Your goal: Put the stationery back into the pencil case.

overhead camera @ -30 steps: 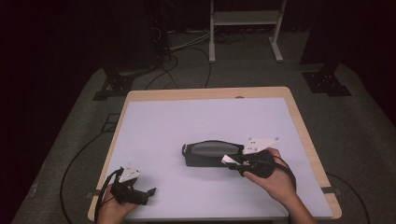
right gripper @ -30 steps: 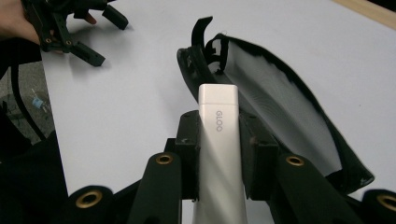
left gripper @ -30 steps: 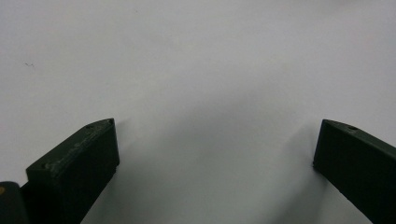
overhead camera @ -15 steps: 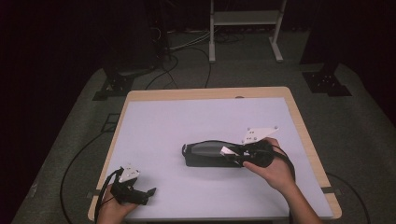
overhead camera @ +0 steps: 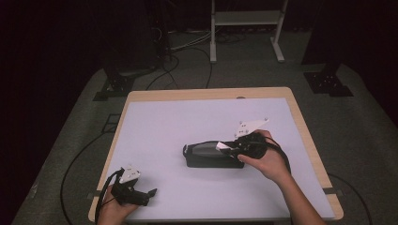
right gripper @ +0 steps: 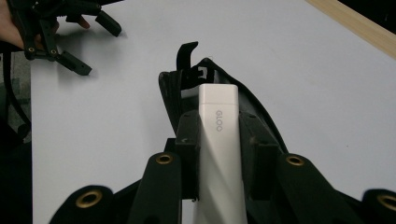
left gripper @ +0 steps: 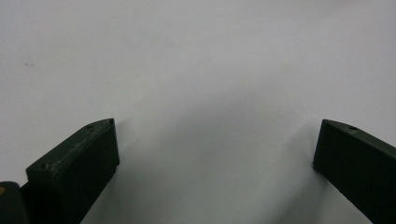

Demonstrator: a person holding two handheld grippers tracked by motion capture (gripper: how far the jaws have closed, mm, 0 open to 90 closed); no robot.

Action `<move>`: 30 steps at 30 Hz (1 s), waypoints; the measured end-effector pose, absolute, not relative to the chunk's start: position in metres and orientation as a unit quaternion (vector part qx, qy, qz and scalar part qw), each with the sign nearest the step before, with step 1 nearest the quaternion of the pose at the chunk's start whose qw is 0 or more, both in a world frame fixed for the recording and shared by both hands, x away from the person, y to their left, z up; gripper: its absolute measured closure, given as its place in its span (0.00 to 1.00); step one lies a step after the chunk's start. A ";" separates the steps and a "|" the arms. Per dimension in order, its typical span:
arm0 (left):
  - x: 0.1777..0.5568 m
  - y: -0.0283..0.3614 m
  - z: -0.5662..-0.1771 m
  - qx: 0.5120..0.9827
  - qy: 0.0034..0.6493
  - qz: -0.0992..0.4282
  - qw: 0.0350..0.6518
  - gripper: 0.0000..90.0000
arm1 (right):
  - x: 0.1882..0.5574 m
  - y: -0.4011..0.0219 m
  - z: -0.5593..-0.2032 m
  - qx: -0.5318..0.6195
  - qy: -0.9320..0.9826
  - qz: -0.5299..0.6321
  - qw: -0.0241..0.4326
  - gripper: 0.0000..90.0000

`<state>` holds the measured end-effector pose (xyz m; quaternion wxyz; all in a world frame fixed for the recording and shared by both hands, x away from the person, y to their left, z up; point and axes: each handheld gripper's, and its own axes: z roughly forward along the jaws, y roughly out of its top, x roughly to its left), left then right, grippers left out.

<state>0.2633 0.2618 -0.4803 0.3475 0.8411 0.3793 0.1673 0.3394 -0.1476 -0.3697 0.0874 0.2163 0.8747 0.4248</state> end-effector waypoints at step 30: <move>0.263 0.262 -0.480 0.841 0.379 0.168 0.347 0.00 | 0.373 -0.115 -0.389 0.191 0.890 0.408 0.077 0.78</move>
